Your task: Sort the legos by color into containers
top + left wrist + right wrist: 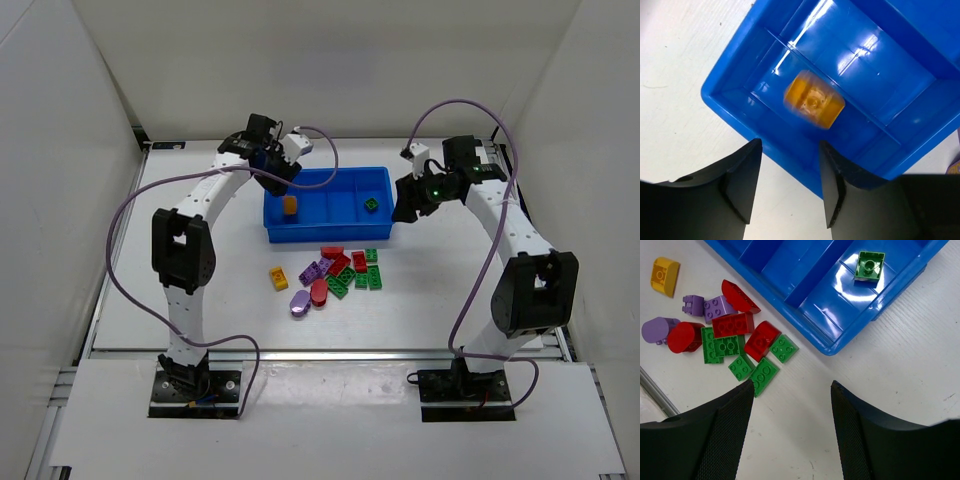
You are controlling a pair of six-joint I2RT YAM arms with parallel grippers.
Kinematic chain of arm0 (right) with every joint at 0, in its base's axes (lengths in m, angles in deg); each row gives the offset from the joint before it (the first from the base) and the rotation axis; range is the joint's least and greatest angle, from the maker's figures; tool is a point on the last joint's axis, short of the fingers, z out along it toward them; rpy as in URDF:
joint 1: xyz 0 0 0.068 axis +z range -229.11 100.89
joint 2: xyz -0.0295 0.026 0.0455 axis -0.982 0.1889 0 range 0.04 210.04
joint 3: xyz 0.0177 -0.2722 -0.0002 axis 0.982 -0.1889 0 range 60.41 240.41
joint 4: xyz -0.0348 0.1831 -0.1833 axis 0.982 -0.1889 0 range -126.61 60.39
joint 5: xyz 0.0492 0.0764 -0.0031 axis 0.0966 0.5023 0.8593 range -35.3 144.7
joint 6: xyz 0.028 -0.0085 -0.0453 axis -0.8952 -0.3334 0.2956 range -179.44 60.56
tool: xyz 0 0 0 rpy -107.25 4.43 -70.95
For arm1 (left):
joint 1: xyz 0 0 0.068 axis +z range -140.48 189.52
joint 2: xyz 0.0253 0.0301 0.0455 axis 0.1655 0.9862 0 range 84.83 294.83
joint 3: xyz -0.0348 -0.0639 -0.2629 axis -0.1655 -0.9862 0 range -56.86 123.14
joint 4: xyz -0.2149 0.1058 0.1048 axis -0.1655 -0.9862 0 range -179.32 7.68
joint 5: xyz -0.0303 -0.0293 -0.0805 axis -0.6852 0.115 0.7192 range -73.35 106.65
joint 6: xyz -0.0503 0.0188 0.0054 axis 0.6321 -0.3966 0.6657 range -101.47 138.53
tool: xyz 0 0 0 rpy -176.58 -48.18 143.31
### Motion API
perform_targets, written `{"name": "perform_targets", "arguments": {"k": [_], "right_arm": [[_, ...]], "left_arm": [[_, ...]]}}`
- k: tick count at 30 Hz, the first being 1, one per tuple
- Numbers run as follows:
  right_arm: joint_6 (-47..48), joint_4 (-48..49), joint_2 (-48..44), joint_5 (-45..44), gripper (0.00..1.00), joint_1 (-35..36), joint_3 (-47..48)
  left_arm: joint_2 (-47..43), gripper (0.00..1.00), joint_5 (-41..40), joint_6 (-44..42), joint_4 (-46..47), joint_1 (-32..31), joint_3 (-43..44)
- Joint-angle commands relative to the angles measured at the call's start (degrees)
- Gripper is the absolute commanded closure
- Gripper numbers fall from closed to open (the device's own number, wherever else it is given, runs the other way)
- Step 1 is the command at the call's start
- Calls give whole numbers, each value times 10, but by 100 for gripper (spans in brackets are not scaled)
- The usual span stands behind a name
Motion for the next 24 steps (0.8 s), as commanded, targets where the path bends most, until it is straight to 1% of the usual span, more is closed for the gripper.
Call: {"name": "perform_targets", "arguments": {"k": [1,2,4,7,8,10,12,14,18,20,22,23,24], "right_arm": [[26,-21,7,21,33,-1,0],[28,-21,6,20,33,-1,-4],[31,-21,8,18,33,-1,-8],[42,-26,7,23,34,-1,-12],[51,-27,4,29,34,-1,-17],[76,-26,-9,40,35,0,-49],[130,-33,-36,49,35,6,-86],[187,-48,-67,56,35,28,-110],[244,-55,-101,27,36,90,-173],[256,-21,-109,2,38,127,-206],[267,11,-123,-15,40,150,-228],[272,42,-123,-27,42,153,-240],[291,44,-112,-27,43,157,-239]], "left_arm": [[-1,40,9,-10,-3,-1,15],[0,36,10,-12,-3,0,13],[0,32,10,-10,-4,0,12],[-6,32,17,3,-3,2,19],[-11,32,31,12,-3,9,24],[-30,32,49,42,-3,17,28],[-56,32,60,62,-1,23,26],[-81,32,65,84,-1,28,13],[-147,30,60,117,1,35,-11],[-177,29,54,139,1,43,-31],[-194,24,56,149,1,52,-49],[-214,22,57,155,1,53,-60],[-223,20,58,155,1,55,-82]]}}
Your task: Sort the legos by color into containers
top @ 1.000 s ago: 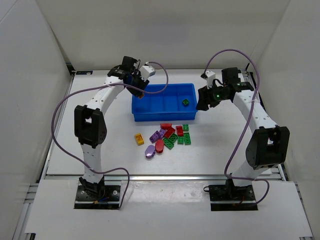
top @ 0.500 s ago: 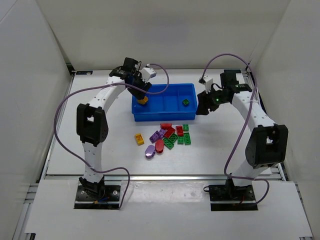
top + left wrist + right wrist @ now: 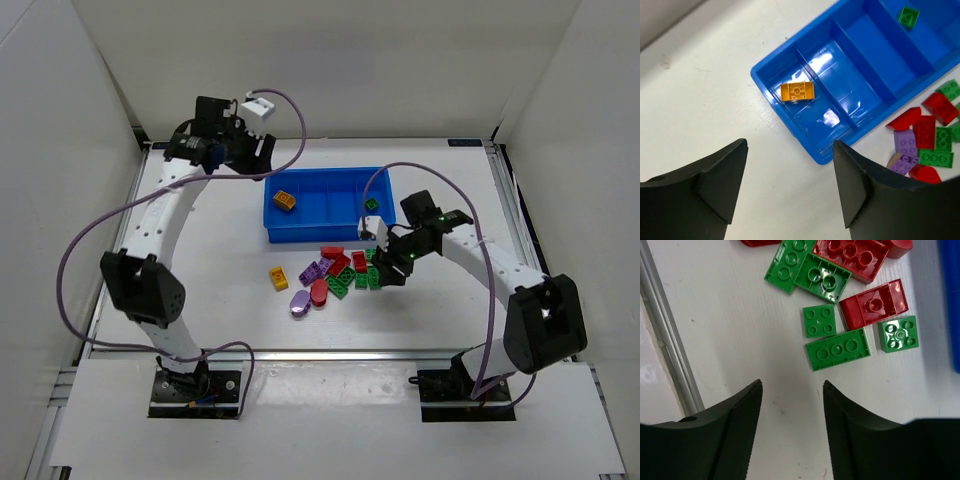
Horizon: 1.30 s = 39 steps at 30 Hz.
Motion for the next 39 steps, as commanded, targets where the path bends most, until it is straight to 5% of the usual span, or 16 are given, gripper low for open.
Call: {"name": "perform_targets", "arguments": {"k": [1,17,39], "right_arm": [[66,49,11,-21,45,4,-1],[130,58,173,-7,43,-11,116],[133,84,276,-38,43,-8,160]], "left_arm": [[-83,19,10,29,0,12,-49],[-153,12,24,36,0,54,-182],[-141,12,46,34,2,78,-197]]}}
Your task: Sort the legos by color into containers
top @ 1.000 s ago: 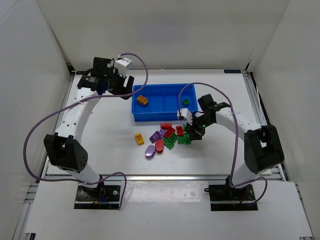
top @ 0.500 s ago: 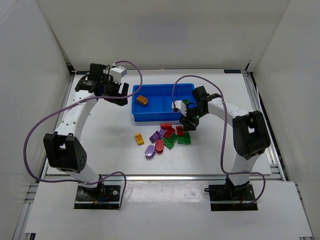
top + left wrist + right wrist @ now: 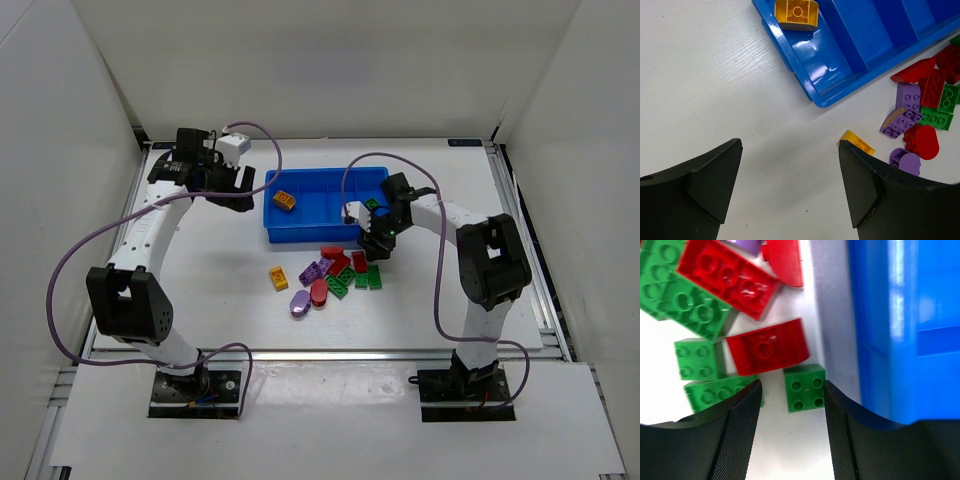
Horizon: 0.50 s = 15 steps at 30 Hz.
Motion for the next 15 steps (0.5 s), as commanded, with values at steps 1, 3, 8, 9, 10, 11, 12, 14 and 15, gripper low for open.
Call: {"name": "perform_targets", "arguments": {"k": [1,3,8,9,10,11,12,14,15], "right_arm": [[8,15,21,-11,43,1,13],[9,25,22,-16,43,2,8],[10,40,26,-30,44,4,-1],[10,39,27,-30,44,4,-1],[9,39,27,-32,46,4,-2],[9,43,26,-32,47,4,-5],[8,43,26,-34,49,4,-6],[8,47,21,-36,58,4,-9],[10,47,19,-36,62,4,-9]], "left_arm": [[-24,11,14,4,5,3,-6],[-25,12,14,3,5,3,-8],[-19,11,18,3,5,3,-10],[-18,11,18,4,5,3,-10],[-17,11,19,4,6,3,-11],[-17,11,21,4,6,3,-10],[-15,12,21,4,7,3,-9],[-14,12,23,5,7,3,-7],[-14,11,23,4,7,3,-6]]}}
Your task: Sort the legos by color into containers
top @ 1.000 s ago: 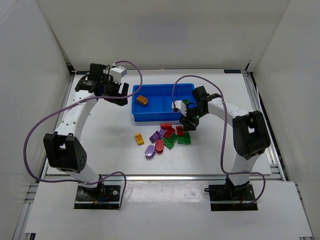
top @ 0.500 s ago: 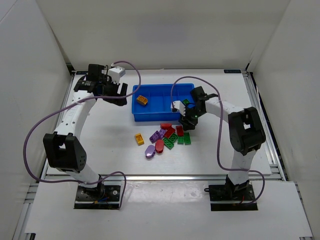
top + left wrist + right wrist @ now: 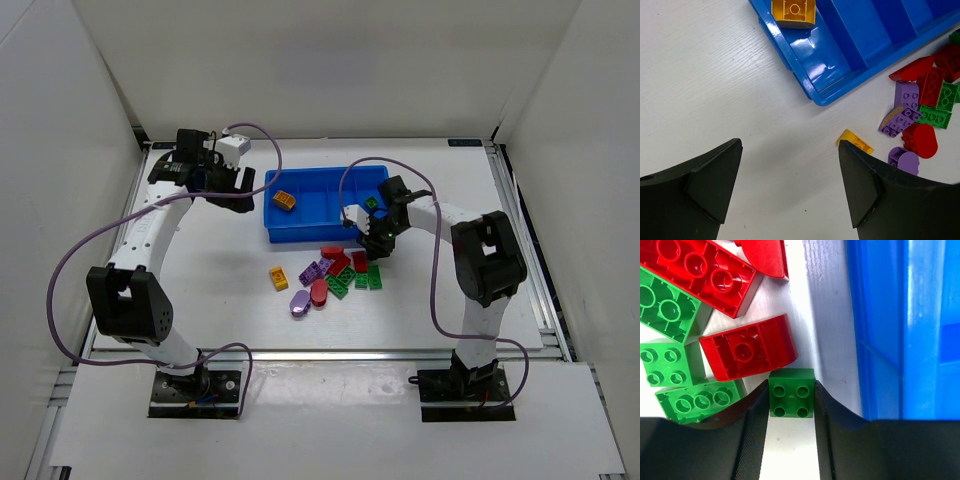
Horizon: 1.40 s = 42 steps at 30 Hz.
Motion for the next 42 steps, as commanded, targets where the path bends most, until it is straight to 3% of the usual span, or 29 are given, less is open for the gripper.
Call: {"name": "perform_targets", "arguments": {"k": [1,5,15,18,27,33,36,39,40,41,42], "right_arm": [[8,15,-6,-3,69,2,-7],[6,4,-30,-1,83,2,-13],[-84,-69,-203,47,85,6,65],[-108,-67,-180,39,84,-12,119],[-149,-78,27,14,83,-68,306],[-156,-77,110,2,82,-80,364],[-154,-78,128,3,80,-80,365],[-159,-74,133,4,67,-80,360],[-163,-69,134,5,60,-80,358],[-166,-68,133,6,45,-80,357],[-176,-67,129,6,40,-80,356]], "left_arm": [[-14,12,18,3,6,3,-2],[-14,12,18,2,7,3,-3],[-49,12,34,14,20,3,-36],[-52,11,34,24,18,3,-41],[-82,10,25,23,18,3,-62],[-92,9,51,-5,-8,2,-82],[-92,8,73,-32,-36,0,-88],[-79,8,76,-64,-74,-3,-87],[-77,8,78,-72,-83,-4,-92],[-74,8,76,-88,-90,-5,-97],[-75,8,71,-92,-96,-5,-103]]}}
